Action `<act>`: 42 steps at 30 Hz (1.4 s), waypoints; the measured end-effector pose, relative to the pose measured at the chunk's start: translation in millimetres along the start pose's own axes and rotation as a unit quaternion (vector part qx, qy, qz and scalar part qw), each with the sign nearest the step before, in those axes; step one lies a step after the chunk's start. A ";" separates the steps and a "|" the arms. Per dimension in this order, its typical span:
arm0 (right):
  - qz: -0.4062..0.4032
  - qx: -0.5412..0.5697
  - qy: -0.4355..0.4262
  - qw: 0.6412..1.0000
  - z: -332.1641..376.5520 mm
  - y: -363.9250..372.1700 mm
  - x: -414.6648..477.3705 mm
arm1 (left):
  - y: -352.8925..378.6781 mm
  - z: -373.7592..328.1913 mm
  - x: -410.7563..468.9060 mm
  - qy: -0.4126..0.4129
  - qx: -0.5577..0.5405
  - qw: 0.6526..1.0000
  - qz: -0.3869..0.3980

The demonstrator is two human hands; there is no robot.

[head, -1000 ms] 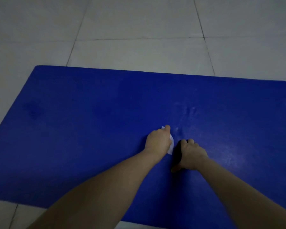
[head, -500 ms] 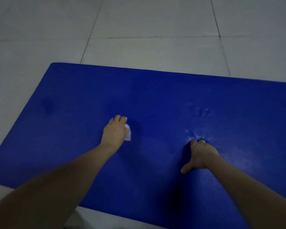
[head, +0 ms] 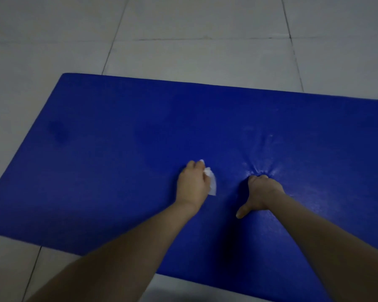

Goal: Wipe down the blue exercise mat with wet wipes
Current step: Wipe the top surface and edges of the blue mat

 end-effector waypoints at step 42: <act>0.021 -0.068 -0.084 0.994 9.4 4.4 30.1 | 51.2 -76.5 -42.2 0.067 -0.041 0.988 0.130</act>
Point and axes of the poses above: each hand's wrist, its own x-axis towards the middle knuckle, its own y-axis out of the palm, z = x × y, the point moved 7 cm from there along x, towards the middle knuckle, and after that the axes turned 13 degrees about y, right-handed, at the moved point
